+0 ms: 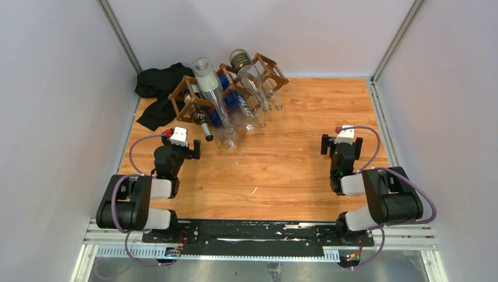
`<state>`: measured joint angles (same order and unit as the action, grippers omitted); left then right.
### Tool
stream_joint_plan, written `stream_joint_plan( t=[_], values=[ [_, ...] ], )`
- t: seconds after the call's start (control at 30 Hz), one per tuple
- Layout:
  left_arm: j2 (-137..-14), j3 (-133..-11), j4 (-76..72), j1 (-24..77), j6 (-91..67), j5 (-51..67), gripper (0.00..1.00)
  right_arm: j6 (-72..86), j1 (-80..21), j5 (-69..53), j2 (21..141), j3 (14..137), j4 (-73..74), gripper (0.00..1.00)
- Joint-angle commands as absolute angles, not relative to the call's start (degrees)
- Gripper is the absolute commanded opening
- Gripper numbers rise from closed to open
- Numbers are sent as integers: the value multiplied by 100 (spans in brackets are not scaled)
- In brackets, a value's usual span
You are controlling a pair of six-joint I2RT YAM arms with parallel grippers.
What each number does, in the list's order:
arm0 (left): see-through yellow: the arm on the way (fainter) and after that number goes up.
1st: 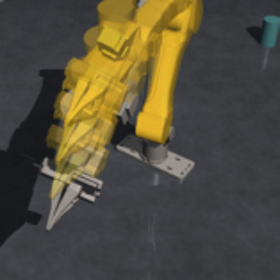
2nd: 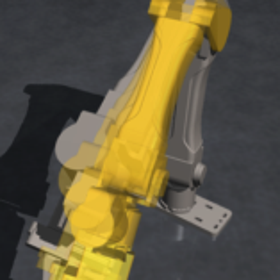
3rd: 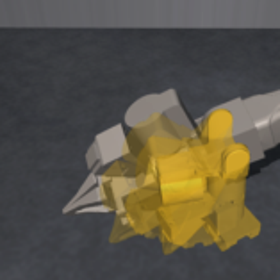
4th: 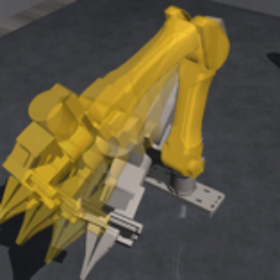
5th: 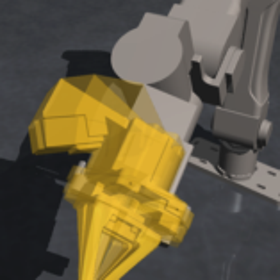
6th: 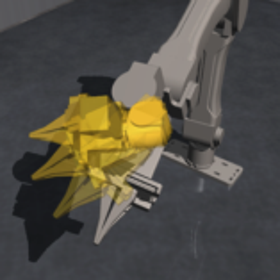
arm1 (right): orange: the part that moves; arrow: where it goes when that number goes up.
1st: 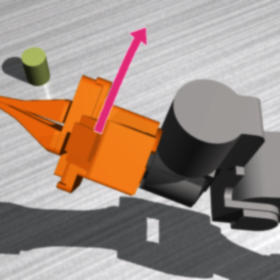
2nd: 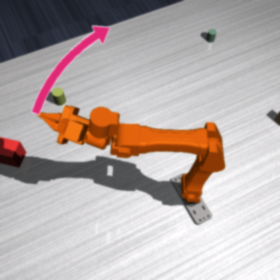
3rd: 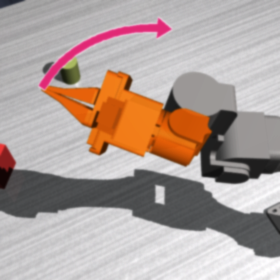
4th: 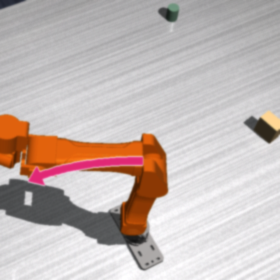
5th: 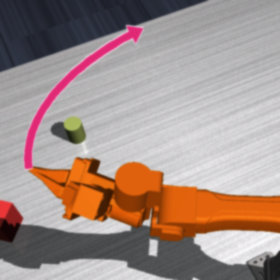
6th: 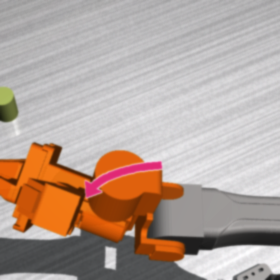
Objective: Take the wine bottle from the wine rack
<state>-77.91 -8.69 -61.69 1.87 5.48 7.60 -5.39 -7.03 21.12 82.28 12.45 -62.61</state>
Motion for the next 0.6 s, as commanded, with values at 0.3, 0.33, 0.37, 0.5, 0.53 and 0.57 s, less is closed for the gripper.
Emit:
stream_joint_plan(
  t=[0.3, 0.33, 0.37, 0.5, 0.53, 0.57],
  values=[
    [-7848, -972, -6434, 132, 524, 776, 100, -580, -620, 2268, 8264, 1156, -6480, 100],
    [-7845, -969, -6434, 131, 524, 779, 100, -580, -616, 2268, 8262, 1155, -6478, 100],
    [-7847, -969, -6429, 130, 521, 774, 100, -580, -616, 2268, 8266, 1160, -6478, 100],
    [-7845, -972, -6436, 132, 526, 780, 100, -569, -620, 2277, 8266, 1167, -6463, 100],
    [-7826, -960, -6459, 125, 543, 785, 100, -543, -615, 2399, 8223, 1185, -6423, 100],
    [-7756, -983, -6384, 119, 523, 757, 100, -560, -609, 2325, 8101, 1190, -6294, 100]
  ],
)
